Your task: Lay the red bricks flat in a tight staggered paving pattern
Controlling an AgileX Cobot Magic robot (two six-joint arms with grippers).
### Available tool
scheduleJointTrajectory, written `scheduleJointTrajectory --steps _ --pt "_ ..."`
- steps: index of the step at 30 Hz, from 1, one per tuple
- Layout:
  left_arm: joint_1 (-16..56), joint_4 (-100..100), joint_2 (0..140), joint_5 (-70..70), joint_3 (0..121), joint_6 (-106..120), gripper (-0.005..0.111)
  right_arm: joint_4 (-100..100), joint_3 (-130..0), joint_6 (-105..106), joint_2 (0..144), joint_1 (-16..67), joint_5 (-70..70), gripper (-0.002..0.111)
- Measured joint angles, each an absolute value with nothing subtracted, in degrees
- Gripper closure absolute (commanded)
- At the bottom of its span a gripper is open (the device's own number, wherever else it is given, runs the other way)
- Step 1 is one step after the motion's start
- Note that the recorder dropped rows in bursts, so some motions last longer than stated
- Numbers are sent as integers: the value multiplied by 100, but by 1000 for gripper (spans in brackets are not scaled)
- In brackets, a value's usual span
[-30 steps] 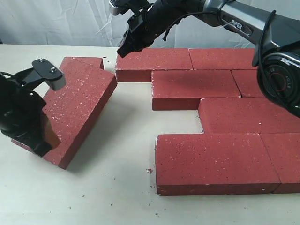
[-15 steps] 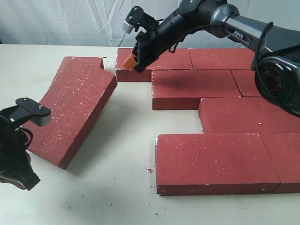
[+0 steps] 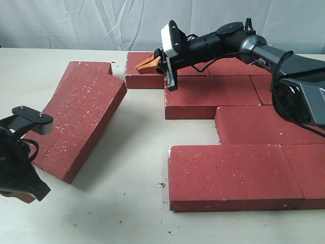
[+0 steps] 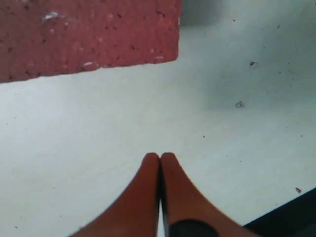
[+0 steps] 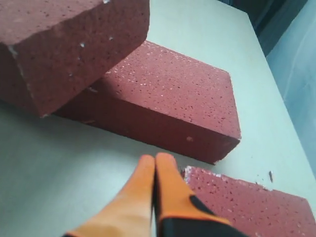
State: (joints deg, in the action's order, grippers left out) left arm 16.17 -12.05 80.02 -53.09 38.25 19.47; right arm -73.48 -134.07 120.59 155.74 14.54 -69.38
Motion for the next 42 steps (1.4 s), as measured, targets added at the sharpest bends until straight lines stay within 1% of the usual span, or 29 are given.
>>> scheduleJointTrajectory --steps 2,4,6,8,10,11,13,14,15,17,20,23,27,32,38,42 --pt "1617 -1165 8002 -5316 3895 1809 107 -7348 -13478 11878 15583 1442 -6938 109" --pt "1617 -1165 7944 -5459 4222 1751 107 -7292 -13478 10916 15572 1410 -6812 109" --pt "1617 -933 7736 -5277 4625 1728 107 -6706 -13478 9822 15422 1317 -6596 109" --pt "1526 -407 7585 -4658 5025 1507 106 -5783 -13478 8654 15145 1228 -6652 109" --pt "864 -59 7722 -4348 5557 1287 96 -4759 -13478 7434 14752 1191 -6884 109" --pt "643 -99 7799 -4399 5705 1315 89 -4595 -13478 7071 14661 1191 -6898 109" --pt "30 -452 8031 -4609 5909 1671 66 -4235 -13478 6398 14521 1213 -6933 109" --pt "-417 -868 8188 -4741 5956 2002 53 -4039 -13478 6054 14466 1223 -6934 109" --pt "-923 -1593 8406 -4868 5966 2605 48 -3795 -13478 5627 14420 1223 -6943 109" --pt "-1422 -2508 8686 -5113 5979 3384 41 -3531 -13444 5233 14386 1223 -6943 109" --pt "-1989 -3709 9125 -5583 5982 4530 40 -3450 -13137 4961 14255 1223 -6943 109" --pt "-2225 -4371 9602 -5994 5992 5629 40 -3639 -12554 5090 14051 1223 -6943 109" --pt "-2239 -4712 10374 -6619 6079 6565 40 -4131 -11497 5526 13527 1223 -6943 109" --pt "-2239 -4767 11205 -6883 6380 6730 40 -4208 -10188 5764 12403 1223 -6616 109" --pt "-2239 -4792 11450 -6945 6460 6767 40 -4414 -8315 6308 11213 1223 -5626 109" --pt "-2239 -4805 11450 -6945 6470 6838 40 -4822 -7260 7117 10630 1223 -5153 109"
